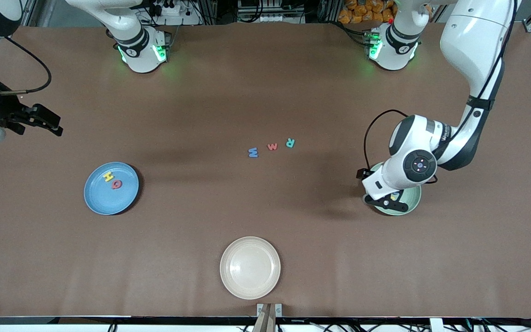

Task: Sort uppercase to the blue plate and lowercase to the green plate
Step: 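Lift the left gripper off the green plate and move toward the letters, then lower the left gripper over the letters while the right gripper advances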

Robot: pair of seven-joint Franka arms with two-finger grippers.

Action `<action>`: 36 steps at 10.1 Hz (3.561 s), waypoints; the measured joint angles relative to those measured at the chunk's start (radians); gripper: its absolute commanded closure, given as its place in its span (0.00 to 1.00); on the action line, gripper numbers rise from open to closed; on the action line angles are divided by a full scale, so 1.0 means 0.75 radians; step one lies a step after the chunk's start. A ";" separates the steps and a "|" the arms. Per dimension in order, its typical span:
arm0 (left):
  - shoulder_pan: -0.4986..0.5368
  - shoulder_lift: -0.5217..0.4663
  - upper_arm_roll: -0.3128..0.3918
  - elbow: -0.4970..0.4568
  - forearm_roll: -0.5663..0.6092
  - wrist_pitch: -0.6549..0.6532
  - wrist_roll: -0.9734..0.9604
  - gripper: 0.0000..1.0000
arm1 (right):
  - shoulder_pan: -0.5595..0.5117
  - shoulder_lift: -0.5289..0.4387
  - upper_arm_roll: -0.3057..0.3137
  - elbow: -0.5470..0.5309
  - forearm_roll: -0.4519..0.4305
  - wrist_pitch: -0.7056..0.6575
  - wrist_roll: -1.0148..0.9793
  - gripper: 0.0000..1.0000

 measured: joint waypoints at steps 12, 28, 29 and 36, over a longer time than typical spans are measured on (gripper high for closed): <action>-0.056 0.007 -0.001 0.000 0.000 0.020 -0.092 0.00 | 0.018 0.051 0.002 0.076 0.000 0.008 0.001 0.00; -0.590 0.012 -0.010 -0.019 0.000 0.157 -0.839 0.00 | 0.054 0.136 0.003 0.084 0.001 -0.003 -0.001 0.00; -0.628 0.017 -0.009 -0.032 0.000 0.175 -0.905 0.00 | 0.080 0.161 0.003 0.083 0.001 -0.029 -0.001 0.00; -0.748 0.112 -0.007 -0.047 0.008 0.206 -1.056 0.00 | 0.296 0.382 0.005 0.014 0.008 0.044 0.003 0.00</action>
